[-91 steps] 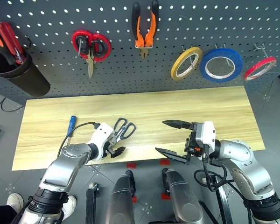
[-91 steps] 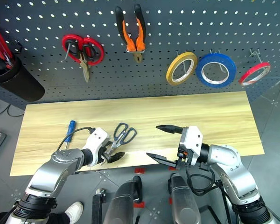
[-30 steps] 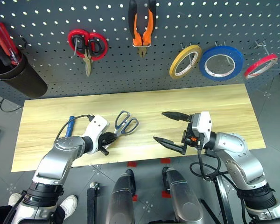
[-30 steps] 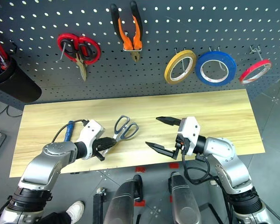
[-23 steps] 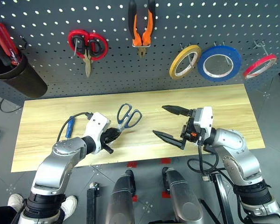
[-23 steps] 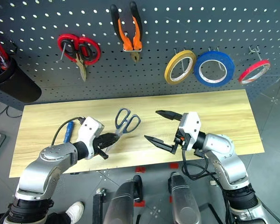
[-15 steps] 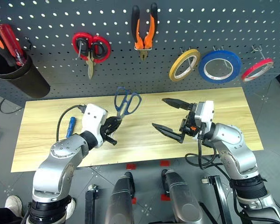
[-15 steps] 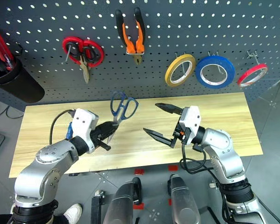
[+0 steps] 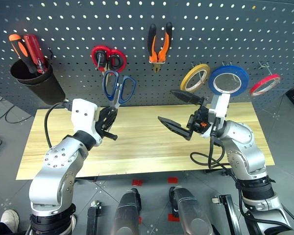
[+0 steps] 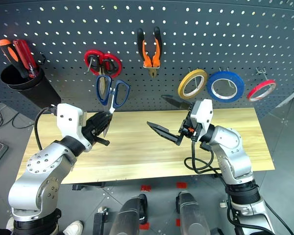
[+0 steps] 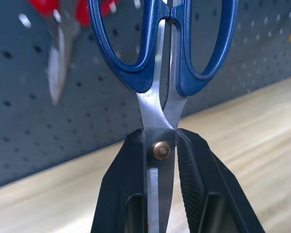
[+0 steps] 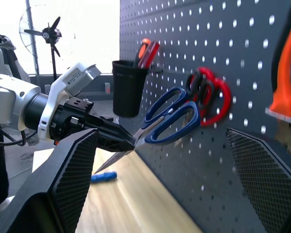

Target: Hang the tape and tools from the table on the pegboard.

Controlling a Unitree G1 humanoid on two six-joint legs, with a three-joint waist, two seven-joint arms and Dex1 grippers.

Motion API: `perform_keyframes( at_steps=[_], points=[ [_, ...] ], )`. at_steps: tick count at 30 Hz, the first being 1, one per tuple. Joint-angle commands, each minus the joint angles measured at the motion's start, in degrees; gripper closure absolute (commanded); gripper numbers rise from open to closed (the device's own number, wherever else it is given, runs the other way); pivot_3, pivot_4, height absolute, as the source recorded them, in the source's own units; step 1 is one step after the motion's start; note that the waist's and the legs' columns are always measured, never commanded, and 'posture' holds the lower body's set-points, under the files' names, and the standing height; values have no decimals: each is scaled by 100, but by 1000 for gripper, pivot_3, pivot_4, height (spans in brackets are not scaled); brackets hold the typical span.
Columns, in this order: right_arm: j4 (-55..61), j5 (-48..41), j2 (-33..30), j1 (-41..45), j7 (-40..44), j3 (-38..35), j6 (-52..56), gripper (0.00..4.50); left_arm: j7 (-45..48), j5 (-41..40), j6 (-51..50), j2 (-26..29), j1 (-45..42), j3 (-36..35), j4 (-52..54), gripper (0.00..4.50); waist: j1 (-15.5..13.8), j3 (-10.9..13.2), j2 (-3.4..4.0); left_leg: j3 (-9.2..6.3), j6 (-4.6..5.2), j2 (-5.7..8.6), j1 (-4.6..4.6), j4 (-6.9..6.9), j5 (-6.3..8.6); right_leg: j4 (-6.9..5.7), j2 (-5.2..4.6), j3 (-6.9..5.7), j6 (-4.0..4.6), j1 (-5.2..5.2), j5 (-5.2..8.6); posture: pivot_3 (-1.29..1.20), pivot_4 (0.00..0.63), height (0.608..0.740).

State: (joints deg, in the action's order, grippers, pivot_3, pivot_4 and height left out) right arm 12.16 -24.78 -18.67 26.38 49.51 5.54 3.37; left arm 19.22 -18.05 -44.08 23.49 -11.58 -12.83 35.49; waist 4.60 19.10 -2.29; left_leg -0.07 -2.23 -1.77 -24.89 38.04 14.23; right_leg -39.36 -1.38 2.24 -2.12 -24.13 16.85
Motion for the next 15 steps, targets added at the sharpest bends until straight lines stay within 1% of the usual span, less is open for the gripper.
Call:
perform_keyframes(
  at_steps=[1,3,4,8,15],
  points=[
    [69,-25,34,64,-20,-124,-196,0,-59,-64,245,-18,-67,-34,179,3954,3,-40,-1,1,0,-1,0,-1,0,2,0,1,0,0,0,-113,225,740],
    [46,-18,38,85,-31,-124,-234,0,-63,-51,287,-18,-122,3,128,3954,3,-58,-4,2,0,-1,0,-1,0,1,0,2,0,0,0,-113,225,740],
    [39,-4,40,83,-38,-124,-264,0,-48,-54,310,-14,-145,27,105,3954,3,-65,-4,2,0,-1,0,0,0,-2,0,2,0,0,0,-123,210,740],
    [49,44,17,39,-70,-132,-320,0,-26,-114,277,-30,-167,83,113,3954,2,-156,-1,2,0,-1,0,2,0,-6,0,1,0,-1,0,-132,211,740],
    [156,88,-54,-88,-171,-155,-315,0,-136,-281,78,-175,54,169,535,3954,9,-212,-3,4,2,-1,1,5,1,-12,0,5,0,0,0,-149,217,740]
  ],
)
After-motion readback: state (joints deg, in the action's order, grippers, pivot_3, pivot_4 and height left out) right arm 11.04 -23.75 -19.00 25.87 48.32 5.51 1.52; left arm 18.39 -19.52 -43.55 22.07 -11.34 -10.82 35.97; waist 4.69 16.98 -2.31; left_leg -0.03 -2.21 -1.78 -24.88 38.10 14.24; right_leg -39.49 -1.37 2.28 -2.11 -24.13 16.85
